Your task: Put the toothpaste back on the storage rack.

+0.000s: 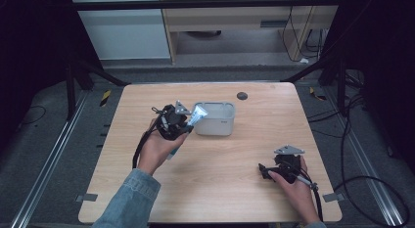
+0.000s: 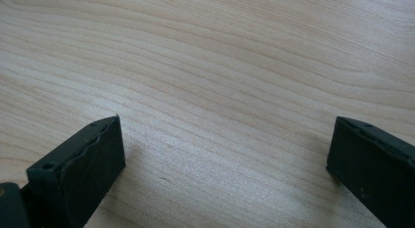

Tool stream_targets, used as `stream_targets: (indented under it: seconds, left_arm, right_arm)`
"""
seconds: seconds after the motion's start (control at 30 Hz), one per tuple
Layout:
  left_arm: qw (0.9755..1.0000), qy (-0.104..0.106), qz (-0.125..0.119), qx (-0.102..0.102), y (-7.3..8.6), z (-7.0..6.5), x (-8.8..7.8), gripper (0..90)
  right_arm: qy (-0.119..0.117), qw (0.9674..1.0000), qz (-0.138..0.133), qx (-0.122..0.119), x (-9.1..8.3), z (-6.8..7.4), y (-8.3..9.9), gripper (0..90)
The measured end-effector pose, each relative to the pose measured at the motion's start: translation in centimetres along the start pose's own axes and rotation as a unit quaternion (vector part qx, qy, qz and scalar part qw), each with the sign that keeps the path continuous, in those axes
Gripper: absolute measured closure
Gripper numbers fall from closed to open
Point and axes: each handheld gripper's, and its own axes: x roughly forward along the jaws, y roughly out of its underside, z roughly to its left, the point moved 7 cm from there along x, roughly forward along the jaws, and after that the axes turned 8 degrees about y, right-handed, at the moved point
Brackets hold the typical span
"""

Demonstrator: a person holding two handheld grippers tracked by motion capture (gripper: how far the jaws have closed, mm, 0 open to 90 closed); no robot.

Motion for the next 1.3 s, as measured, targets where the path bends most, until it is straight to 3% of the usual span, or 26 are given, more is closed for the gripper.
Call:
stream_targets:
  seconds: [0.17, 0.5, 0.9, 1.3]
  left_arm:
    - [0.9999, 0.012, -0.01, -0.003, -0.9, -0.6, 0.2, 77.8]
    - [0.9996, 0.007, -0.025, 0.01, -3.3, -1.4, -0.1, 77.8]
    - [0.9988, -0.001, -0.045, 0.019, -6.7, -1.2, -0.4, 77.8]
    - [0.9972, -0.008, -0.073, 0.015, -8.8, -0.9, -1.2, 77.7]
  right_arm:
    - [0.0, 1.0, 0.0, 0.0, 0.0, 0.0, 0.0, 0.9]
    - [0.0, 1.0, 0.0, 0.0, 0.0, 0.0, 0.0, 0.9]
    - [0.0, 1.0, 0.001, 0.0, 0.0, 0.0, 0.0, 0.8]
    - [0.0, 1.0, 0.001, -0.001, 0.0, 0.0, 0.0, 0.8]
